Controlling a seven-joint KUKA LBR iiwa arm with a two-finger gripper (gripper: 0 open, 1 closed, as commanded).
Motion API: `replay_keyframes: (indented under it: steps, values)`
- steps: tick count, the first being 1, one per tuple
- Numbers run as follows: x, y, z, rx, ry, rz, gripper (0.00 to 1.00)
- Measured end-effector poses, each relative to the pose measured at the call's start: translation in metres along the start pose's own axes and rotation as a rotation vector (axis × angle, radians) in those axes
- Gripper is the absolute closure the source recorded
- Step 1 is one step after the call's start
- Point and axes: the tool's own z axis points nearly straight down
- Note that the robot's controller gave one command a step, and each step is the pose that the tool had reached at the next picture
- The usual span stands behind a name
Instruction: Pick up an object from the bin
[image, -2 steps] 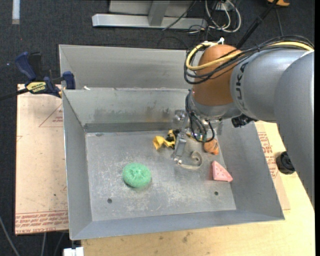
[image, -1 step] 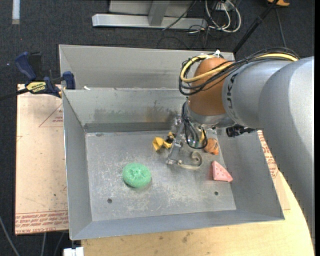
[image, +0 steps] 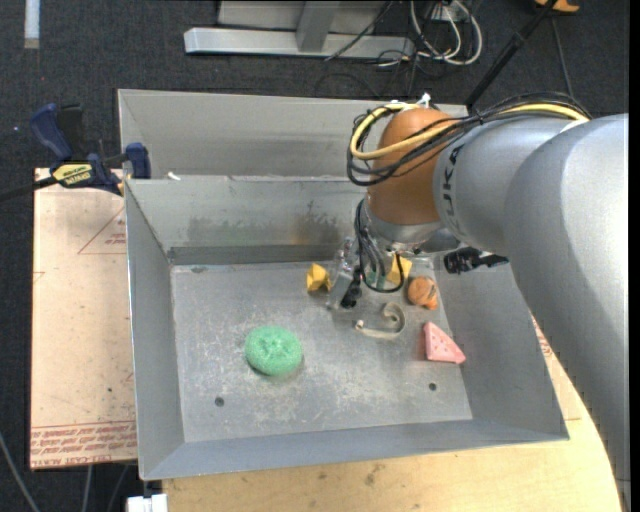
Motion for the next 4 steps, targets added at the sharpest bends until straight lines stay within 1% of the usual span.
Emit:
replay_keyframes:
  steps: [1,4]
  values:
    - [0.0,0.0,0.0,0.0,0.0,0.0,1.0]
    - [0.001,-0.001,-0.019,0.008,0.014,-0.002,1.0]
